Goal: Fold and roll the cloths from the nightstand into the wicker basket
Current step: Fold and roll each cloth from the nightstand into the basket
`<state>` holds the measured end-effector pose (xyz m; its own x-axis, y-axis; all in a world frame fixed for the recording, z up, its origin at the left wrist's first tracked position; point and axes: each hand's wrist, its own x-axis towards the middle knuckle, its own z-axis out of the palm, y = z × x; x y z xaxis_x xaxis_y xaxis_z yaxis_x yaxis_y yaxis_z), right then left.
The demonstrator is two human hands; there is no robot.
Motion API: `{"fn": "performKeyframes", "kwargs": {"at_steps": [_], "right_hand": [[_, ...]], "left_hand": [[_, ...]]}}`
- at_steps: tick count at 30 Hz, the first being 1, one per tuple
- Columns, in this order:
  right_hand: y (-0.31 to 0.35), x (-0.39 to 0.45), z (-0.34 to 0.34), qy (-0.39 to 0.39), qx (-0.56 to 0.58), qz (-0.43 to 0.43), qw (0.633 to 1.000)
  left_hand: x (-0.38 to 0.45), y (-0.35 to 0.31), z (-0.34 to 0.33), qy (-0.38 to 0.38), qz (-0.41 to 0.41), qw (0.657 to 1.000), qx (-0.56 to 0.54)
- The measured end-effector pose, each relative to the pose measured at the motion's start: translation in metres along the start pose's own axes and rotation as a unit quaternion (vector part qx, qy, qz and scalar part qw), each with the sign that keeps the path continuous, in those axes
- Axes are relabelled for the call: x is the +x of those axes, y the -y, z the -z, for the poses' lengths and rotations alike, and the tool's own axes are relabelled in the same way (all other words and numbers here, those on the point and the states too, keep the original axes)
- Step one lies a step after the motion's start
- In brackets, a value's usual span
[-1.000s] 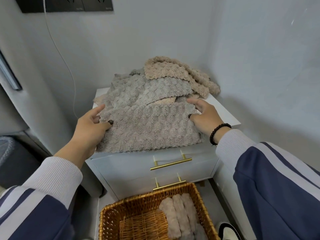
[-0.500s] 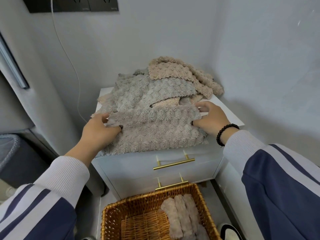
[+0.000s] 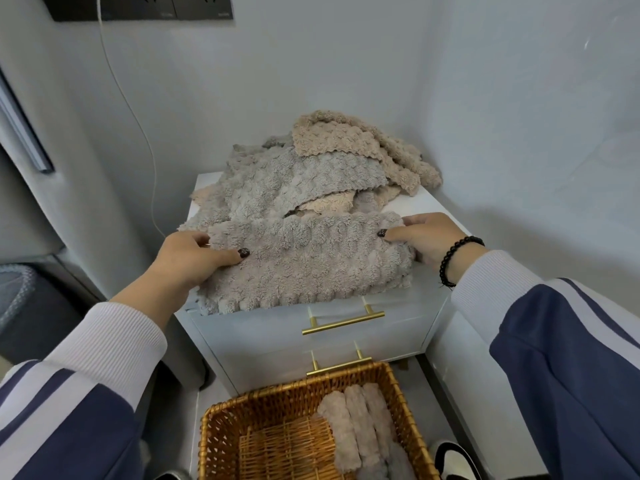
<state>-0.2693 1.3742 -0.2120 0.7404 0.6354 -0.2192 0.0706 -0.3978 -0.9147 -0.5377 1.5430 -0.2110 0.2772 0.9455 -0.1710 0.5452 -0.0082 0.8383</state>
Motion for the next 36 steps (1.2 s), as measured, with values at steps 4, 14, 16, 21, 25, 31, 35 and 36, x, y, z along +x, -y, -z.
{"fn": "performKeyframes", "kwargs": {"at_steps": [4,14,16,21,25,31,35,36], "right_hand": [[0.000,-0.004,0.007,0.060,0.022,-0.025,0.998],[0.011,-0.043,0.029,0.068,0.040,-0.023,0.997],[0.015,-0.054,0.035,0.067,0.041,0.002,0.997],[0.024,-0.083,0.046,0.045,0.064,0.063,0.995],[0.028,-0.110,0.043,0.064,0.122,0.039,0.990],[0.012,-0.134,0.034,0.032,-0.070,0.043,0.996],[0.011,-0.137,0.029,-0.026,-0.127,0.091,0.987],[0.013,-0.139,0.025,-0.037,-0.127,0.102,0.986]], "left_hand": [[0.000,0.004,0.010,0.048,0.029,0.994,-0.093],[-0.042,-0.010,0.023,0.056,-0.030,0.974,-0.215],[-0.053,-0.010,0.026,0.044,-0.052,0.973,-0.221],[-0.083,-0.011,0.038,-0.007,-0.102,0.957,-0.272],[-0.107,-0.010,0.039,-0.003,-0.090,0.958,-0.271],[-0.129,0.001,0.026,0.036,-0.032,0.969,-0.242],[-0.129,0.001,0.019,0.059,-0.013,0.981,-0.185],[-0.127,0.002,0.017,0.062,-0.010,0.981,-0.182]]}}
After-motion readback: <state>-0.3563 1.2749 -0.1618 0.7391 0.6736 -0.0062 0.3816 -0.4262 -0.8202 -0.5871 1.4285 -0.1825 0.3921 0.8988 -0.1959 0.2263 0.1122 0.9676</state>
